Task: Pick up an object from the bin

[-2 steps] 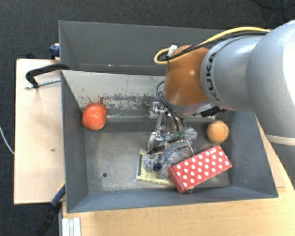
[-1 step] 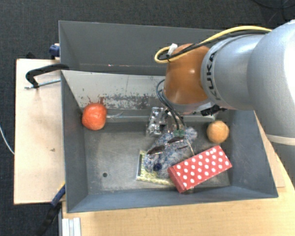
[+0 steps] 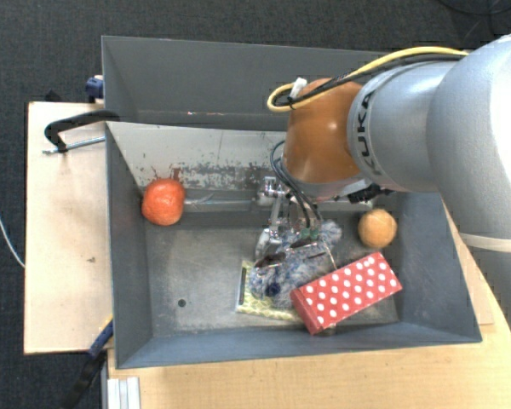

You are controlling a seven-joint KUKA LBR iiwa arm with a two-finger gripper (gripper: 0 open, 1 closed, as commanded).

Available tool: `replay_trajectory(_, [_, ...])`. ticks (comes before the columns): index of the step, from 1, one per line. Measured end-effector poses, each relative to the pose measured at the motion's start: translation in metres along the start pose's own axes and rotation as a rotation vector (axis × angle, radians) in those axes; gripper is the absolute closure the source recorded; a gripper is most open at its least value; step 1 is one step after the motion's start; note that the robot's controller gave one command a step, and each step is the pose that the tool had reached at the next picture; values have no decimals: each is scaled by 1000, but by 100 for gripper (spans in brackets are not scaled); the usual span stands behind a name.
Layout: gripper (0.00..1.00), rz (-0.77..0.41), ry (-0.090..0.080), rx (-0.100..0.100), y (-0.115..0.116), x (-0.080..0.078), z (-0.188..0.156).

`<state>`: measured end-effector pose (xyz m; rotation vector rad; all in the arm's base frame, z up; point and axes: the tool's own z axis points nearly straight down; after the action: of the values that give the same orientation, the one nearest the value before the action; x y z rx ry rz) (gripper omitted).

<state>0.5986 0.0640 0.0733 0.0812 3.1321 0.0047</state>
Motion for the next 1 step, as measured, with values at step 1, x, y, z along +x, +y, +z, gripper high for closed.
replay_trajectory(1, [100, 0, -7, -1, 0, -2, -3])
